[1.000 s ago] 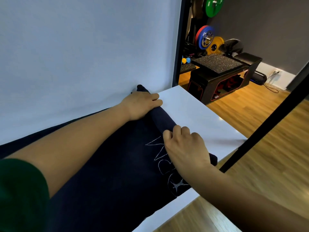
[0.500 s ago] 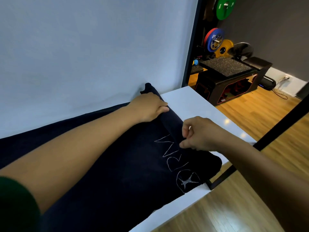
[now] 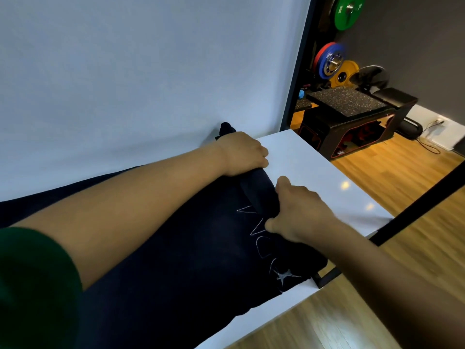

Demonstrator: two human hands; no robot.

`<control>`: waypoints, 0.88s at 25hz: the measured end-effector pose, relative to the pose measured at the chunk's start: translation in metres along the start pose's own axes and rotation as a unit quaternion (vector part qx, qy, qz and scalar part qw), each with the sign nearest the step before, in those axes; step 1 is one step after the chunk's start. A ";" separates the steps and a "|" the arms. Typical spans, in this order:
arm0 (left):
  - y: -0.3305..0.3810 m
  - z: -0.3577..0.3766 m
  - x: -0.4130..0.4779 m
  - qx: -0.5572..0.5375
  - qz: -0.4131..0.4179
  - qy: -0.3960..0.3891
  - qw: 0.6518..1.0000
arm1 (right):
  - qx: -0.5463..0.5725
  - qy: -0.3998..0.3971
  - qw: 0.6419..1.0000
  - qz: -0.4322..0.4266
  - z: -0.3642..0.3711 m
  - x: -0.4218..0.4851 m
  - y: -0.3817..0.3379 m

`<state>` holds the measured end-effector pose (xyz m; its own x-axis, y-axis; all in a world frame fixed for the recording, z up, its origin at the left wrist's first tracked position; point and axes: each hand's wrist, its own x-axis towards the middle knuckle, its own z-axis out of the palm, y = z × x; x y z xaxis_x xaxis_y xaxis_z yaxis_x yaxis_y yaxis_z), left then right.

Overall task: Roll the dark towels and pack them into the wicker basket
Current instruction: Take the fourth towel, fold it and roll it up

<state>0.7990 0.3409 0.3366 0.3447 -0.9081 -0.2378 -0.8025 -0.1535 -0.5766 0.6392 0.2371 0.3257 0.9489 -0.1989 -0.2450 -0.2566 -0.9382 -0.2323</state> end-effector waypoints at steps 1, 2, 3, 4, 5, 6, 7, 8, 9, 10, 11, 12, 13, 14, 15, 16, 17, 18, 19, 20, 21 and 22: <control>0.002 -0.002 -0.003 -0.016 -0.009 -0.009 1.000 | -0.040 0.035 0.998 -0.014 0.006 -0.005 -0.008; 0.004 -0.002 -0.006 -0.036 -0.024 -0.013 0.999 | -0.084 0.075 0.993 -0.033 0.014 -0.010 -0.014; 0.007 0.000 -0.012 -0.057 -0.043 -0.010 0.997 | -0.117 0.128 0.983 -0.061 0.023 -0.013 -0.020; 0.009 0.005 -0.019 -0.080 -0.067 -0.002 0.995 | -0.141 0.175 0.970 -0.089 0.031 -0.016 -0.025; 0.011 0.013 -0.028 -0.102 -0.092 0.009 0.990 | -0.139 0.200 0.963 -0.112 0.037 -0.020 -0.032; 0.015 0.021 -0.035 -0.127 -0.125 0.018 0.984 | -0.135 0.219 0.956 -0.139 0.038 -0.025 -0.038; 0.021 0.026 -0.042 -0.153 -0.162 0.029 0.974 | -0.143 0.238 0.947 -0.162 0.041 -0.025 -0.040; 0.028 0.031 -0.045 -0.179 -0.192 0.040 0.964 | -0.159 0.219 0.947 -0.176 0.043 -0.028 -0.043; 0.033 0.035 -0.047 -0.202 -0.208 0.057 0.955 | -0.183 0.187 0.946 -0.189 0.044 -0.032 -0.044; 0.037 0.035 -0.049 -0.221 -0.215 0.065 0.949 | -0.179 0.172 0.948 -0.200 0.042 -0.034 -0.042; 0.036 0.035 -0.052 -0.243 -0.212 0.071 0.944 | -0.153 0.159 0.951 -0.216 0.038 -0.036 -0.037; 0.033 0.034 -0.057 -0.278 -0.206 0.073 0.936 | -0.107 0.136 0.959 -0.224 0.030 -0.036 -0.032; 0.028 0.031 -0.064 -0.326 -0.205 0.067 0.920 | -0.041 0.099 0.968 -0.228 0.022 -0.034 -0.027; 0.022 0.028 -0.070 -0.370 -0.218 0.059 0.901 | 0.010 0.063 0.972 -0.226 0.016 -0.030 -0.023; 0.018 0.025 -0.073 -0.387 -0.243 0.054 0.888 | 0.039 0.049 0.973 -0.224 0.016 -0.026 -0.020; 0.017 0.020 -0.071 -0.365 -0.277 0.053 0.887 | 0.049 0.055 0.971 -0.226 0.014 -0.024 -0.020; 0.021 0.014 -0.065 -0.313 -0.312 0.050 0.895 | 0.041 0.059 0.970 -0.232 0.015 -0.022 -0.021; 0.027 0.010 -0.054 -0.269 -0.349 0.041 0.897 | 0.026 0.063 0.969 -0.238 0.015 -0.023 -0.023; 0.034 0.006 -0.042 -0.250 -0.380 0.034 0.890 | 0.012 0.064 0.968 -0.242 0.018 -0.024 -0.025; 0.039 0.005 -0.030 -0.253 -0.408 0.021 0.877 | -0.011 0.072 0.967 -0.244 0.024 -0.026 -0.026; 0.041 0.006 -0.019 -0.267 -0.429 0.003 0.863 | -0.032 0.089 0.965 -0.244 0.030 -0.029 -0.028; 0.042 0.008 -0.011 -0.288 -0.442 -0.006 0.850 | -0.055 0.109 0.961 -0.246 0.037 -0.033 -0.030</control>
<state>0.7656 0.3472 0.3085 0.9385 -0.3361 0.0789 -0.3324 -0.9415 -0.0562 0.6092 0.2820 0.3056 0.9693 0.2338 0.0761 0.2435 -0.9555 -0.1662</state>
